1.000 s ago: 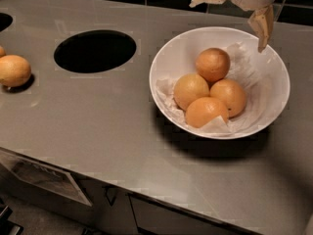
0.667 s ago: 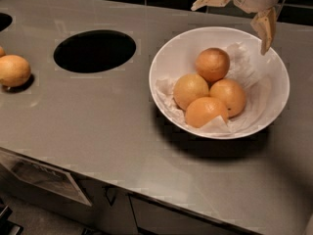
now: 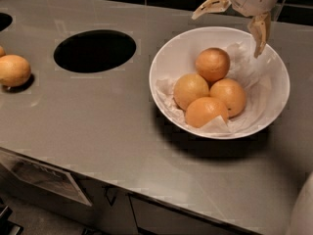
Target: Pick orange from white bowl
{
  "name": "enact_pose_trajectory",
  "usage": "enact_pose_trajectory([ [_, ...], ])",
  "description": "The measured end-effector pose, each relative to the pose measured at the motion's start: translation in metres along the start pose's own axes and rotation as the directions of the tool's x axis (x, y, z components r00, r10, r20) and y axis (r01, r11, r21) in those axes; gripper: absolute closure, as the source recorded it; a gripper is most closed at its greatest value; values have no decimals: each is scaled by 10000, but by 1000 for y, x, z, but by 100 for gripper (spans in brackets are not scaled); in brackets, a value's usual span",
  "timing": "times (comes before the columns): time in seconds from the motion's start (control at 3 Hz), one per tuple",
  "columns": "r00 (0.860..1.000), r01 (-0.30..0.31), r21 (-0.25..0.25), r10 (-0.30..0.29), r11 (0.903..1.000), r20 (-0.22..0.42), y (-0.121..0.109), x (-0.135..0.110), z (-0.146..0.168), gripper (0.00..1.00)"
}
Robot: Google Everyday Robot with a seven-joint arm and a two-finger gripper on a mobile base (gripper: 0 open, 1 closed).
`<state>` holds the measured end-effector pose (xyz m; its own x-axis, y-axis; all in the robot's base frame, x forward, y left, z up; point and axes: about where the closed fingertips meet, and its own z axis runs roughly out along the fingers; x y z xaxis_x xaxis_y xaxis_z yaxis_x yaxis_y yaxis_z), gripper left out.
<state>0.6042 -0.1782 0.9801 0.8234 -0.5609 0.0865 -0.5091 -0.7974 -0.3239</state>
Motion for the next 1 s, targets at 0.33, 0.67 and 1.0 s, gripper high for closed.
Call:
enact_pose_trajectory([
  [0.33,9997,54,18,-55,10000,244,-4,2,11,8],
  [0.67,9992,58,-106,-54,9999,406,-6,3,20,13],
  [1.0,9987,12,-436,10,9990,506,-9,0,30,21],
])
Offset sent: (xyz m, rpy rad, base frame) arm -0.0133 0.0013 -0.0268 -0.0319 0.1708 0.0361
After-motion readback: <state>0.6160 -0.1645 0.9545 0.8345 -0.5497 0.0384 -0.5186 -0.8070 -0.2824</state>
